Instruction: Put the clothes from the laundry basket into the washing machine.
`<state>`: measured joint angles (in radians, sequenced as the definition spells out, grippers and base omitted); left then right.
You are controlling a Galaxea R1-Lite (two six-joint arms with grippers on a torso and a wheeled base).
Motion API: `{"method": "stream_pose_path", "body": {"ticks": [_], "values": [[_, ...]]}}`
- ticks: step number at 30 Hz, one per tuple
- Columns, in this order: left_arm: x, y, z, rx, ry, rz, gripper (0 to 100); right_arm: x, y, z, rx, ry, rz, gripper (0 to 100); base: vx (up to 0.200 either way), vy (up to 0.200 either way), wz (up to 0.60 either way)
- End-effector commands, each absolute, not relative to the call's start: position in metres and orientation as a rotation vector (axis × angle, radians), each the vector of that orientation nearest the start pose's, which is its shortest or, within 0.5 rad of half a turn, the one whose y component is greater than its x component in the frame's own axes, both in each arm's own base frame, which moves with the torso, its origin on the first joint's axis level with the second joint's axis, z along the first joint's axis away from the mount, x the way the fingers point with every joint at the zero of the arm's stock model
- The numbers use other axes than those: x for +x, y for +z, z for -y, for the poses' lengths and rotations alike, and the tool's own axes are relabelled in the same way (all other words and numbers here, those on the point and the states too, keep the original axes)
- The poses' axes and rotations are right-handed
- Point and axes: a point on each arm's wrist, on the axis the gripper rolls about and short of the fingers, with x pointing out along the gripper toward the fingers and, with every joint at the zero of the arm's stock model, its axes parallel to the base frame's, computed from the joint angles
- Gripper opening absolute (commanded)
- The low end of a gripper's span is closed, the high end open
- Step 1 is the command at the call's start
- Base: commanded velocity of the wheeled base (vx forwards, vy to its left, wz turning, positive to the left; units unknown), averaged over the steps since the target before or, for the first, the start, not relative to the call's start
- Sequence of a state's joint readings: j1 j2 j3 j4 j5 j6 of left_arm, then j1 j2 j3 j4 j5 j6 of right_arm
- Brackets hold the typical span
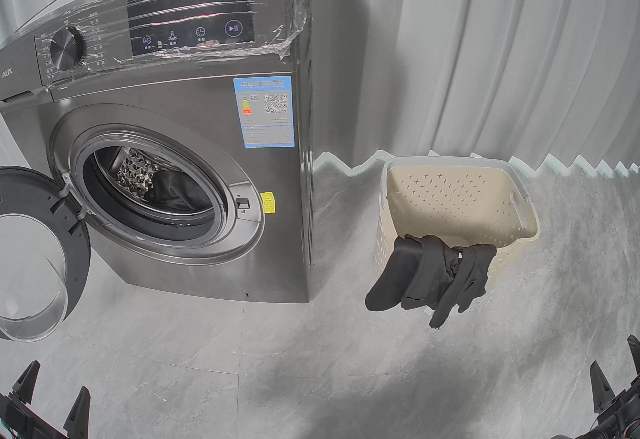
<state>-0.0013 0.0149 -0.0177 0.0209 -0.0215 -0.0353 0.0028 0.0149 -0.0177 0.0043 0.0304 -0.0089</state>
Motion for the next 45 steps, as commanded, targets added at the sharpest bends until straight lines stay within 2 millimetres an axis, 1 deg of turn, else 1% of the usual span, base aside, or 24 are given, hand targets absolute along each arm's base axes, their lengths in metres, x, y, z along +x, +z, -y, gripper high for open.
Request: {"method": "stream_pose_path", "body": {"ticks": [1,5,20,29,35,45], "values": [[-0.0234,0.0754,0.0005,-0.037,-0.024,-0.014,100,-0.0228,0.0750,-0.0006,-0.009,0.034,-0.004,100,0.000,0.000,0.00],[-0.0235,0.0758,0.0005,-0.035,-0.024,-0.013,100,-0.0228,0.0750,-0.0006,-0.009,0.034,-0.004,100,0.000,0.000,0.00],[-0.0235,0.0758,0.0004,-0.037,-0.023,-0.013,100,-0.0228,0.0750,-0.0006,-0.009,0.034,-0.004,100,0.000,-0.200,0.00],[-0.0235,0.0758,0.0004,-0.037,-0.023,-0.013,100,-0.0228,0.0750,-0.0006,-0.009,0.034,-0.004,100,0.000,0.000,0.00],[-0.0234,0.0754,0.0004,-0.037,-0.023,-0.014,100,-0.0228,0.0750,-0.0006,-0.009,0.034,-0.004,100,-0.200,0.000,0.00],[-0.0235,0.0758,0.0004,-0.037,-0.023,-0.013,100,-0.0228,0.0750,-0.0006,-0.009,0.034,-0.004,100,0.000,0.000,0.00]]}}
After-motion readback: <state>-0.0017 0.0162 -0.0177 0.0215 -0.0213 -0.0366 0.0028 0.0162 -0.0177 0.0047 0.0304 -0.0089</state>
